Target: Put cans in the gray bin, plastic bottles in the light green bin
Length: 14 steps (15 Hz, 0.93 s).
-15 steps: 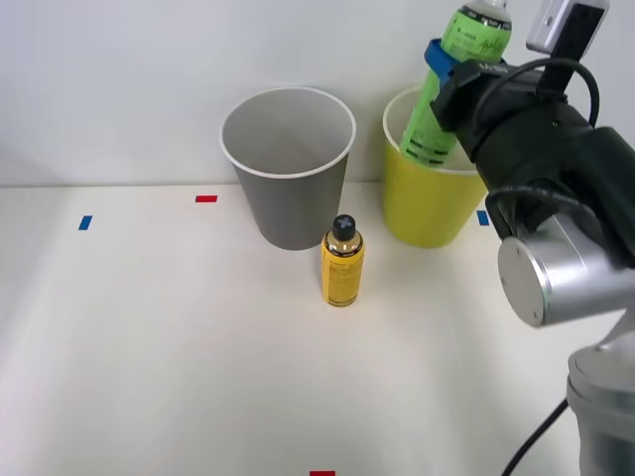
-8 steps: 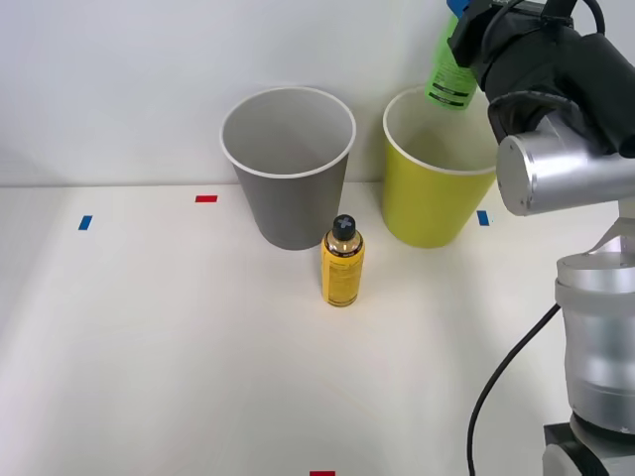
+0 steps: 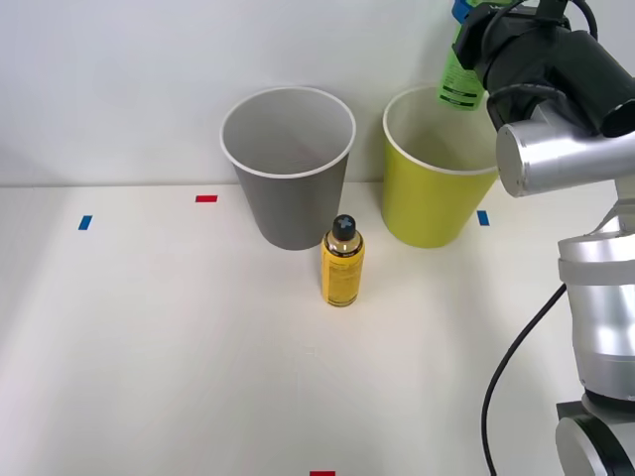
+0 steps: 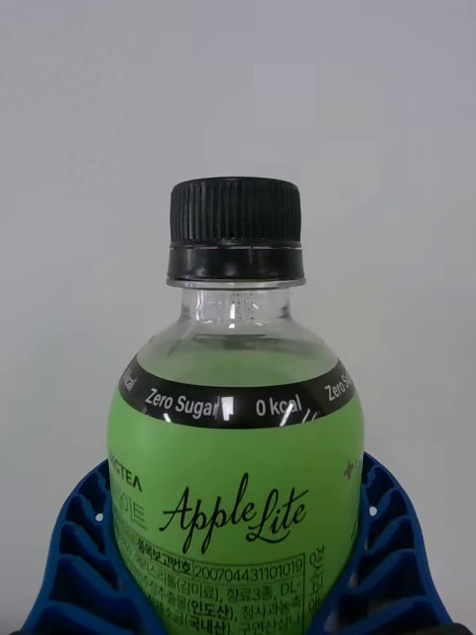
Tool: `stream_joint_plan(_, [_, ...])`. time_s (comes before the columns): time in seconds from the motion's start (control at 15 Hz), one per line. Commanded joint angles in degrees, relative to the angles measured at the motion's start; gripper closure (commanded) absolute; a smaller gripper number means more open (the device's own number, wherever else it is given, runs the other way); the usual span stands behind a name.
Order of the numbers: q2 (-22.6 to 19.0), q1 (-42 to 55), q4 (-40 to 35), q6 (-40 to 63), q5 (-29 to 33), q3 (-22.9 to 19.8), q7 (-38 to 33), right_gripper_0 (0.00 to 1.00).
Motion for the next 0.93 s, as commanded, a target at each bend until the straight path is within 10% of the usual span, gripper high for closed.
stream_joint_plan(0.07, [-0.5, -0.2, 2.3, -3.1, -0.1, 0.0, 0.0, 1.0])
stream_joint_plan(0.13, [-0.6, -0.2, 2.2, -3.1, -0.1, 0.0, 0.0, 0.9])
stream_joint_plan(0.2, [-0.7, -0.2, 2.2, -3.1, -0.1, -0.1, 0.0, 0.63])
stream_joint_plan(0.27, [-1.1, -0.1, 2.3, -3.1, -0.1, 0.0, 0.0, 0.1])
stream_joint_plan(0.33, [-1.3, 0.0, 2.3, -3.1, -0.2, 0.0, 0.0, 0.0])
stream_joint_plan(0.93, [-2.7, 10.3, 2.2, -21.3, -1.9, 3.1, -1.0, 0.0])
